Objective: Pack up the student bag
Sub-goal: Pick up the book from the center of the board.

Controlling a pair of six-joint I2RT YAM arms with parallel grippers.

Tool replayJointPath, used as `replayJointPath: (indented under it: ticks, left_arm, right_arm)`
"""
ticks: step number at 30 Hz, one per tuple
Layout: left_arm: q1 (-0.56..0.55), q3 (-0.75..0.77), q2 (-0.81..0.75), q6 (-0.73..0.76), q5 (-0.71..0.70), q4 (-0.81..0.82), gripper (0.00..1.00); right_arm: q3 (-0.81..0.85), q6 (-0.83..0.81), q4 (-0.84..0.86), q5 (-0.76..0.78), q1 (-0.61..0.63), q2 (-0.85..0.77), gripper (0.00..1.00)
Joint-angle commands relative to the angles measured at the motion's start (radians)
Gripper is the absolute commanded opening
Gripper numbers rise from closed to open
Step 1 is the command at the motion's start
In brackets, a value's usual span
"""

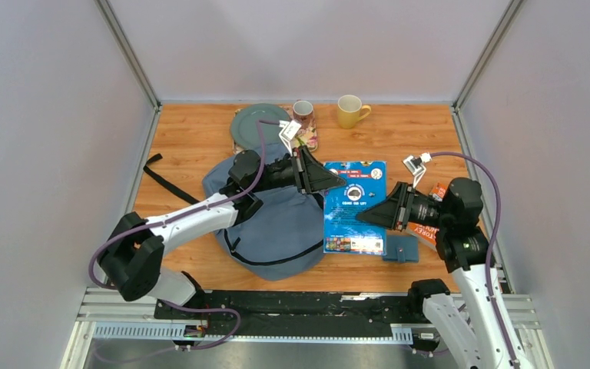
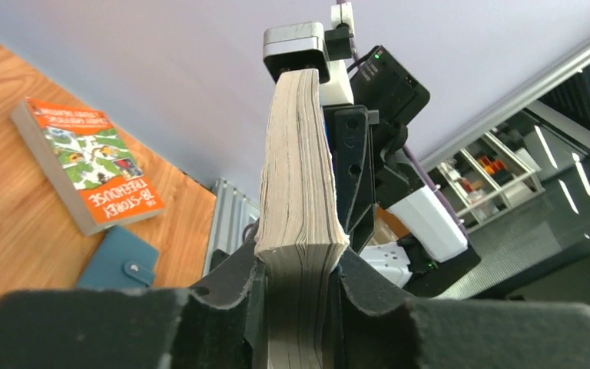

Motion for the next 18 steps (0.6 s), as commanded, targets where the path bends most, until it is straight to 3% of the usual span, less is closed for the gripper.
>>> replayJointPath:
  ticks: [1,2,5,12,18]
  left_arm:
    - [0.005,-0.048,-0.128,0.191,-0.040,-0.196,0.00]
    - [0.005,-0.057,-0.176,0.222,-0.066,-0.243,0.00]
    - [0.005,-0.134,-0.303,0.320,-0.259,-0.389,0.00]
    - [0.005,-0.359,-0.599,0.322,-0.731,-0.466,0.00]
    - [0.003,-0.519,-0.761,0.164,-0.885,-0.337,0.00]
  right_arm:
    - [0.108,-0.183,-0.179,0.045,0.002,0.054,0.28]
    - [0.124,-0.197,-0.242,0.112,0.000,0.066,0.56]
    - [0.152,-0.248,-0.383,0.319,0.002,0.057,0.81]
    - [0.024,-0.155,-0.399,0.513,0.002,-0.101,0.85]
    - [-0.165,0.095,-0.239,0.432,0.017,-0.245,0.87]
